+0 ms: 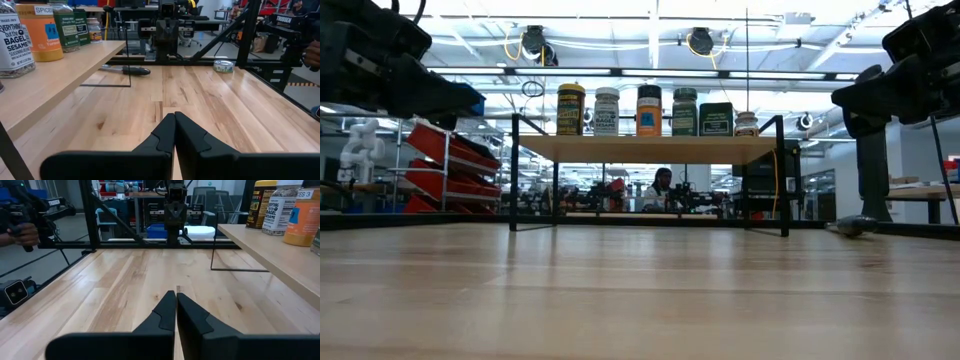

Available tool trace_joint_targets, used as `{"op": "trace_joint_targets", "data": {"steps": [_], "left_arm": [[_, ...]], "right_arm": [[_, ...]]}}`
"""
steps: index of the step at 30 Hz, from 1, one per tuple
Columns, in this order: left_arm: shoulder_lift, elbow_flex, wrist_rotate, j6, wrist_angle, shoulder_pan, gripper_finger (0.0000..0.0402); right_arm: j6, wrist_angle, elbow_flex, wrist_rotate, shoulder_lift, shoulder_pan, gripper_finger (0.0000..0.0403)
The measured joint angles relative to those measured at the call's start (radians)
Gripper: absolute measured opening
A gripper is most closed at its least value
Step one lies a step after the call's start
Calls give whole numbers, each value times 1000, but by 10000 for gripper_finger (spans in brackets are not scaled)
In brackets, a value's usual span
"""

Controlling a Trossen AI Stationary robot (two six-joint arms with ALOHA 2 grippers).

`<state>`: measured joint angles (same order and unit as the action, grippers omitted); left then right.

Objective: Shelf spices
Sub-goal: Return to Home Position

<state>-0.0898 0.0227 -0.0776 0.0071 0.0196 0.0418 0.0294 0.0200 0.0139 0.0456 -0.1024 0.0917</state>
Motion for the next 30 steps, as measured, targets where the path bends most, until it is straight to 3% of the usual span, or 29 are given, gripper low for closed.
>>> {"op": "trace_joint_targets", "data": {"steps": [15,30], "left_arm": [[1,0,-1,0,0,0,15],[1,0,-1,3,0,0,15]], "right_arm": [[-43,2,0,5,86,0,0],[-24,0,0,1,91,0,0]]}}
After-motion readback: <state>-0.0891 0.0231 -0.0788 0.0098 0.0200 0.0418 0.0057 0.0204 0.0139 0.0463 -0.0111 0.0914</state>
